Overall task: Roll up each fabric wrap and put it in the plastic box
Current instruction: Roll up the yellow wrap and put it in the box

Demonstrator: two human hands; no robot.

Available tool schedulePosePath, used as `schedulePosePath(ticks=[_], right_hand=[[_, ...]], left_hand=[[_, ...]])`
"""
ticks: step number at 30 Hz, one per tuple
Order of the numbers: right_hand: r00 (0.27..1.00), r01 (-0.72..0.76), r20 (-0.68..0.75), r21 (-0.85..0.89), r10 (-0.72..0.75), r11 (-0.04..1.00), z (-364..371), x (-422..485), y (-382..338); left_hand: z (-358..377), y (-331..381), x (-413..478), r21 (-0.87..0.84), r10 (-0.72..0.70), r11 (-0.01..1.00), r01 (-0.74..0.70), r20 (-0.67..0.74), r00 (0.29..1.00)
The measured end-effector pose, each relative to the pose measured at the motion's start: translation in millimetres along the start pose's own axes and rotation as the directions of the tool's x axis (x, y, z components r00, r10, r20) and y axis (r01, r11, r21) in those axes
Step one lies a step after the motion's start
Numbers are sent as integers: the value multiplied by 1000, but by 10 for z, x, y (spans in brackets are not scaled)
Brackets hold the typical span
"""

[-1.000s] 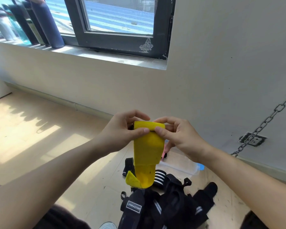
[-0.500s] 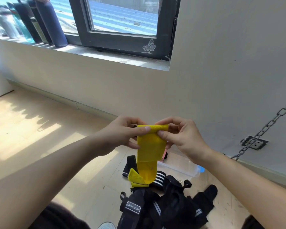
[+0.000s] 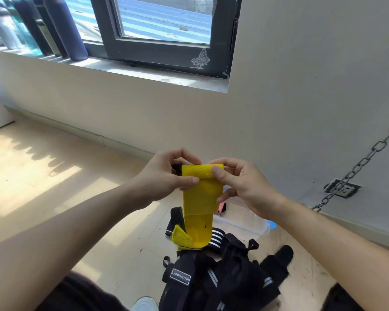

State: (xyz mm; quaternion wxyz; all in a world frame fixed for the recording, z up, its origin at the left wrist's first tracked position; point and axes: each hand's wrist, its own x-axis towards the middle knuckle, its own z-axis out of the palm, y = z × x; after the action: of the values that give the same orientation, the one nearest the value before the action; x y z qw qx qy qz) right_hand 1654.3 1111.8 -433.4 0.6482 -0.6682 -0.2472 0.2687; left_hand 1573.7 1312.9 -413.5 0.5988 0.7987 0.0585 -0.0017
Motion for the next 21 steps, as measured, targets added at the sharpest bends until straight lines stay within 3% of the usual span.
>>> schedulePosePath(ticks=[13, 21], right_hand=[[988, 88, -127, -19, -90, 996, -110, 103, 77], [986, 128, -100, -60, -134, 990, -115, 230, 90]], left_hand=[[110, -8, 68, -102, -167, 979, 175, 89, 982], [168, -24, 168, -122, -180, 977, 174, -33, 983]])
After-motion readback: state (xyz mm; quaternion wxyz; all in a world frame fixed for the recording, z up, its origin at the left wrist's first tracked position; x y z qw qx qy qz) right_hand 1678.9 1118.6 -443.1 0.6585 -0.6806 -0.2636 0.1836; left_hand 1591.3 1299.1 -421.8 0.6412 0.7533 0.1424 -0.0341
